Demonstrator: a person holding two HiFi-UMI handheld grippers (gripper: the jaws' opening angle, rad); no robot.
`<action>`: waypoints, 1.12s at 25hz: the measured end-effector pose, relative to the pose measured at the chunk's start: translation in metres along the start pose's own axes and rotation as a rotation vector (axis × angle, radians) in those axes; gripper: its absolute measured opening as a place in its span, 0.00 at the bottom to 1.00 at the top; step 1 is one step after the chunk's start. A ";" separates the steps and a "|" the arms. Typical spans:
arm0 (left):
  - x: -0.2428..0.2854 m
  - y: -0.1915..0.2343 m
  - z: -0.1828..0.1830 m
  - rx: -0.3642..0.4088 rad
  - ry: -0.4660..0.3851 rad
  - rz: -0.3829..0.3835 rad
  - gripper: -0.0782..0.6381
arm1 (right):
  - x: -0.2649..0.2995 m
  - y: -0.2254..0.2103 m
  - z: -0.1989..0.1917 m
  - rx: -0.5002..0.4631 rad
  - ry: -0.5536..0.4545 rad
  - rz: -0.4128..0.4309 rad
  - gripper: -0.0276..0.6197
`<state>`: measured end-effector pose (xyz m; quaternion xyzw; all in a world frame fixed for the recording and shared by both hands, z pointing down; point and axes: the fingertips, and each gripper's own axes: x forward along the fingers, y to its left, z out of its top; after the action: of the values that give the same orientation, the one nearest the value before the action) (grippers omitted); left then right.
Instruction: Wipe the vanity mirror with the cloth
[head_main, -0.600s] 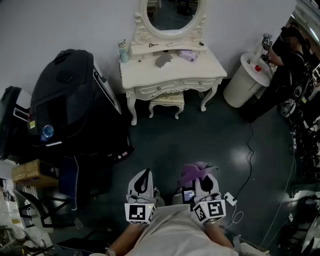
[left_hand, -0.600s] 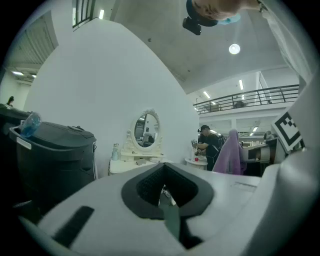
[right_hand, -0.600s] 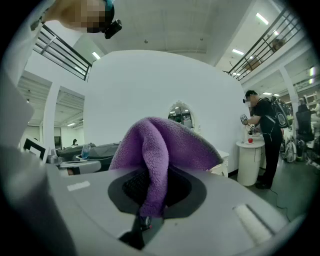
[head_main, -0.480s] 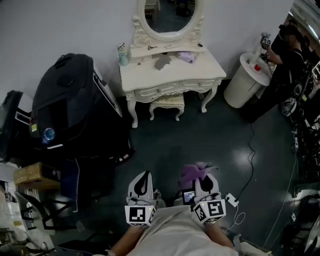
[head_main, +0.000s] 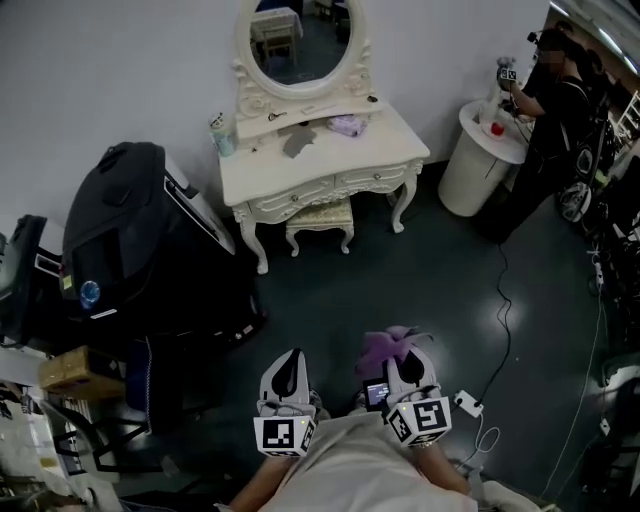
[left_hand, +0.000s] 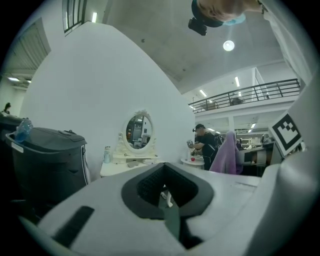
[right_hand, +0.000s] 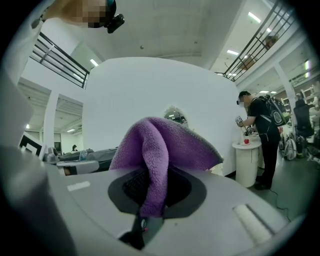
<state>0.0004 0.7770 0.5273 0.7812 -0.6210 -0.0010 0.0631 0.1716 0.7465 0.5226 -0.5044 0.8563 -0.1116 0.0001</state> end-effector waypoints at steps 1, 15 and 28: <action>0.004 -0.008 0.001 0.004 0.000 0.004 0.11 | -0.003 -0.010 0.004 -0.001 -0.006 0.001 0.13; 0.062 -0.081 -0.006 0.020 0.010 0.011 0.11 | -0.024 -0.110 0.013 0.062 -0.006 -0.009 0.13; 0.193 0.011 0.016 -0.018 -0.037 0.040 0.11 | 0.123 -0.124 0.030 0.031 0.036 -0.014 0.13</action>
<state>0.0320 0.5855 0.5271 0.7679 -0.6376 -0.0196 0.0585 0.2219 0.5763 0.5309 -0.5083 0.8507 -0.1340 -0.0081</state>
